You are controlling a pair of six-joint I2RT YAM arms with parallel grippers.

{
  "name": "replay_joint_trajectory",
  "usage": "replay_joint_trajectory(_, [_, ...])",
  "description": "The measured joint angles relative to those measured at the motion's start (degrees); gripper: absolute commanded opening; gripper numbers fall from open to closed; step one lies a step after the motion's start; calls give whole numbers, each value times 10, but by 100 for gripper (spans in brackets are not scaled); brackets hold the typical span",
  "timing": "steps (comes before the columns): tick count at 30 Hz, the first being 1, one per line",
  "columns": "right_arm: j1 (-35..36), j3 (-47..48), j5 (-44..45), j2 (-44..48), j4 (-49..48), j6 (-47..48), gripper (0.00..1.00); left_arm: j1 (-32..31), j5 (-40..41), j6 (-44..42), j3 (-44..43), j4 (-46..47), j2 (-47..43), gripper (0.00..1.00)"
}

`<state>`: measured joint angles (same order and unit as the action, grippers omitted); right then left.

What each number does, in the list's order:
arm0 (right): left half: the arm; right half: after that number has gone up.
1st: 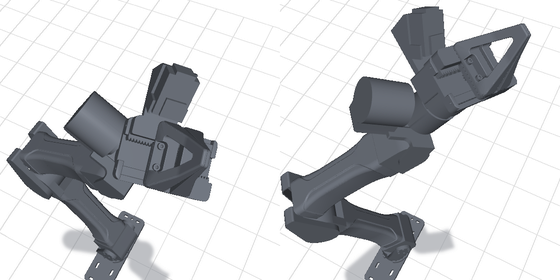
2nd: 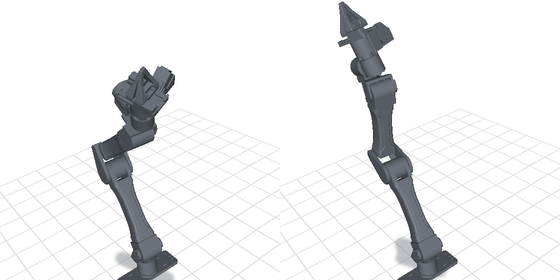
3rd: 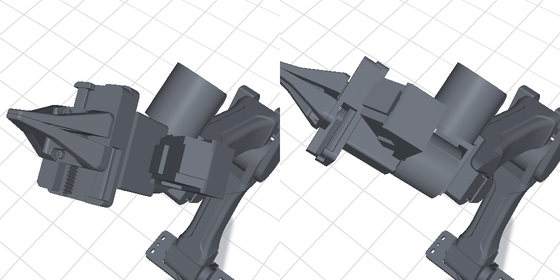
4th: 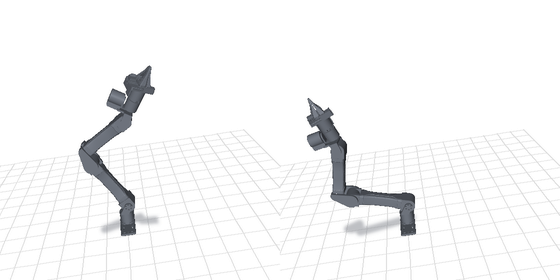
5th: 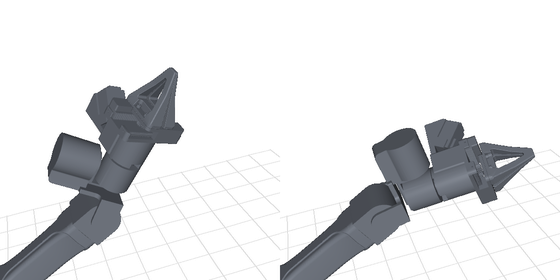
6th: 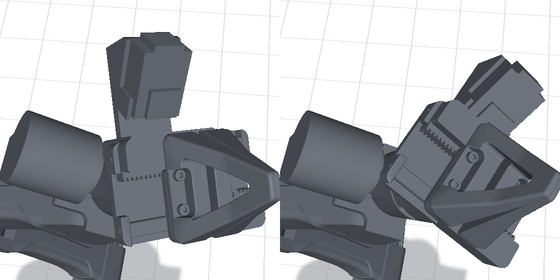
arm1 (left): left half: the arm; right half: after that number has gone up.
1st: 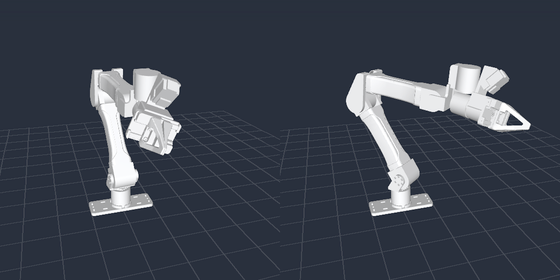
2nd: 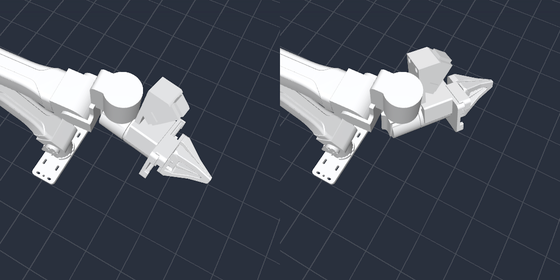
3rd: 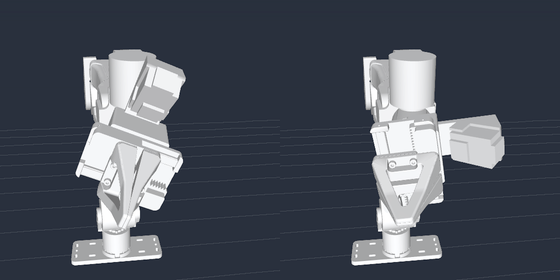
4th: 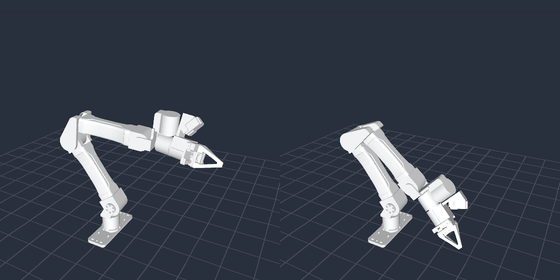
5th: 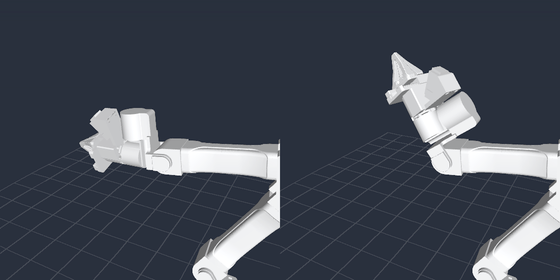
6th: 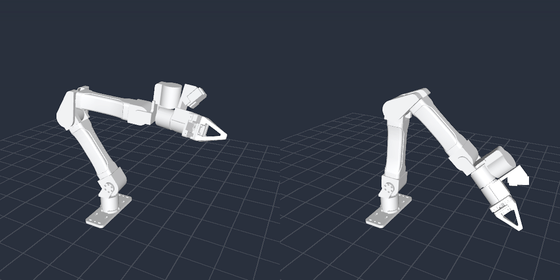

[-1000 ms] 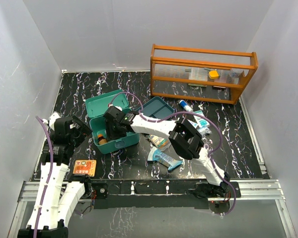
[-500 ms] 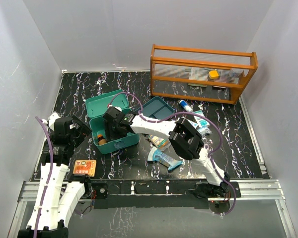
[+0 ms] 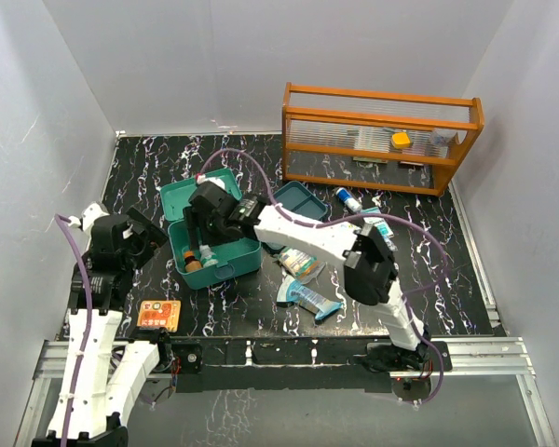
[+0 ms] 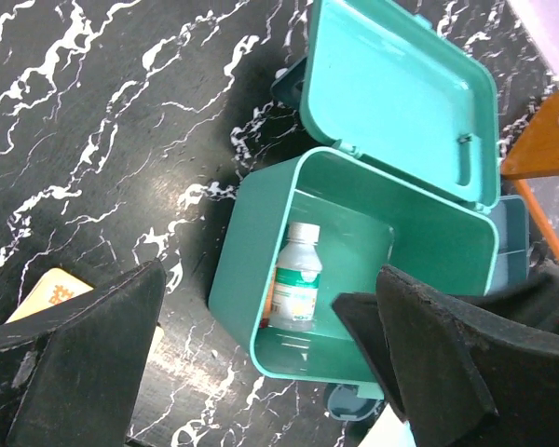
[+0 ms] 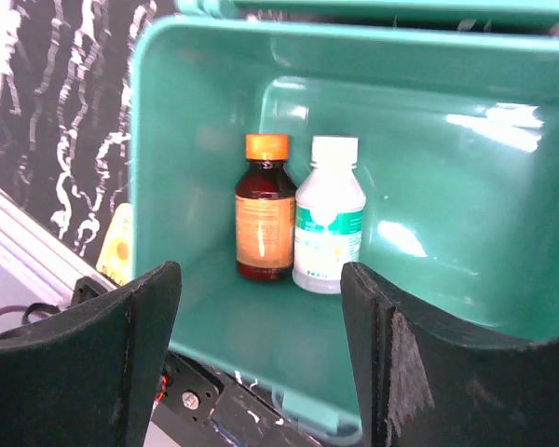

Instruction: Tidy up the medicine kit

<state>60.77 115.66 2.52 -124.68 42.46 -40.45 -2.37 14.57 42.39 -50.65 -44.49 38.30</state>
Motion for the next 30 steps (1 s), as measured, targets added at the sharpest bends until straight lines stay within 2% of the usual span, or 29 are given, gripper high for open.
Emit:
replay_joint_trajectory(4, [-2, -32, 33, 78, -11, 30, 68, 0, -26, -19, -20, 14, -3, 95])
replay_joint_trajectory(8, [-4, -116, 92, 192, -25, 48, 67, 0, -91, -59, -31, 54, -9, 96])
replay_joint_trajectory(13, [-5, -304, 179, 361, -37, 31, 67, 0, -191, -94, -48, 97, -9, 96])
replay_joint_trajectory(17, [-9, -421, 219, 456, -12, -3, 67, -1, -271, -105, -49, 135, -4, 96])
replay_joint_trajectory(18, [-9, -445, 223, 473, -3, -11, 66, -3, -288, -107, -49, 143, -1, 96])
replay_joint_trajectory(23, [-9, -556, 209, 532, 17, -49, 45, -15, -338, -109, -54, 162, 18, 96])
replay_joint_trajectory(30, [-9, -678, 127, 552, 19, -87, 35, -16, -356, -100, -57, 175, 27, 96])
